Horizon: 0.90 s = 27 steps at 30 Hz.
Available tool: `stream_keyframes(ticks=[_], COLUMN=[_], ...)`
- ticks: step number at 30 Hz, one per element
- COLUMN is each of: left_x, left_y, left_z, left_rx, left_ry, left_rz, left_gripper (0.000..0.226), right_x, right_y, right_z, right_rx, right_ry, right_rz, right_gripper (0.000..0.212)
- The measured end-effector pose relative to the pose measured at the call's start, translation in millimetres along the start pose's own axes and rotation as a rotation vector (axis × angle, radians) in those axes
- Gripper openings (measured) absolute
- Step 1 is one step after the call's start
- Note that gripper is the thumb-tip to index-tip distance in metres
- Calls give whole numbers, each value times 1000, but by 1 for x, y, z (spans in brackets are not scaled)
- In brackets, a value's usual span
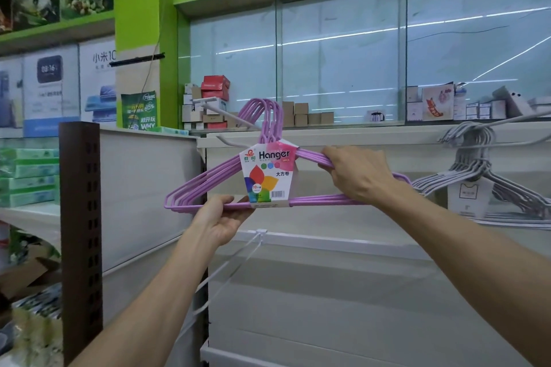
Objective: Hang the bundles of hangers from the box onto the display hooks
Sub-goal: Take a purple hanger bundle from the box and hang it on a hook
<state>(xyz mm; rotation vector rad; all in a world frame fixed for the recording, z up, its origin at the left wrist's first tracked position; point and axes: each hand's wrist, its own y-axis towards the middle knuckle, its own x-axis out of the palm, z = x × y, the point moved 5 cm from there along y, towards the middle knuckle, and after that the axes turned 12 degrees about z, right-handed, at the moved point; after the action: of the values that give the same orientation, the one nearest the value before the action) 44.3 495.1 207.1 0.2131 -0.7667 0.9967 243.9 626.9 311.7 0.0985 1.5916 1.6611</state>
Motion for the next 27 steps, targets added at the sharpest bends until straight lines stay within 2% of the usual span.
stream_keyframes(ticks=[8, 16, 22, 27], left_x=[-18, -13, -13, -9], left_y=[27, 49, 59, 49], left_z=[4, 1, 2, 6], left_rx=[-21, -83, -88, -6], left_ry=[-27, 125, 211, 311], left_rz=[29, -5, -12, -37], left_gripper=[28, 29, 44, 51], right_x=[43, 74, 91, 95], right_y=[-4, -3, -2, 0], right_z=[-16, -11, -7, -2], right_rx=[35, 78, 90, 93], right_ry=[30, 8, -8, -46], right_rz=[-43, -106, -118, -124], right_gripper=[11, 5, 13, 16])
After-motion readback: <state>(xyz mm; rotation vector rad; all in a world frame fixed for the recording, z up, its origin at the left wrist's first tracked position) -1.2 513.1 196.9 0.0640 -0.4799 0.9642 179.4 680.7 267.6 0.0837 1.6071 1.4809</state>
